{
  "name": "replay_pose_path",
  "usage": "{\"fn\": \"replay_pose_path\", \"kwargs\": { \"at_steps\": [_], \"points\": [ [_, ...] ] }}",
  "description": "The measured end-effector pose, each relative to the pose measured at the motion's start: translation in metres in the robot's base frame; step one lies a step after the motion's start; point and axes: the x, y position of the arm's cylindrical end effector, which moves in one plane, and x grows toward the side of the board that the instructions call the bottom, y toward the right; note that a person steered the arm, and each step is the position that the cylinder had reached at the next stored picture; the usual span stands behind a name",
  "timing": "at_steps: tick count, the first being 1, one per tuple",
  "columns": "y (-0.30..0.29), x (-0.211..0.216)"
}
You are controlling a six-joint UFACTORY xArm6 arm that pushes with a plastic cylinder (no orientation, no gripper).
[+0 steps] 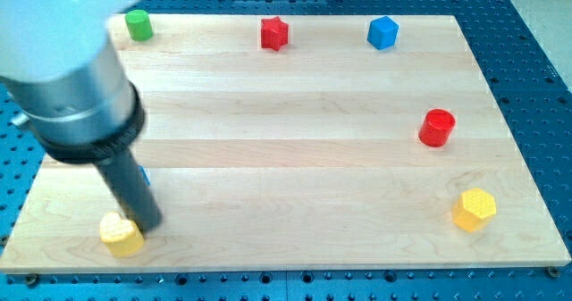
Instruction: Slide the blue triangle to the bottom center of the board
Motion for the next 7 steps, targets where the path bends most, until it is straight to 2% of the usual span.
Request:
{"fn": "replay_pose_path", "kwargs": {
  "at_steps": [1,3,5,6,7],
  "points": [
    [0.016,0.027],
    [-0.058,-0.007],
    [-0.057,-0.02],
    [-0.075,-0.029],
    [-0.093,-0.056]
  ]
}}
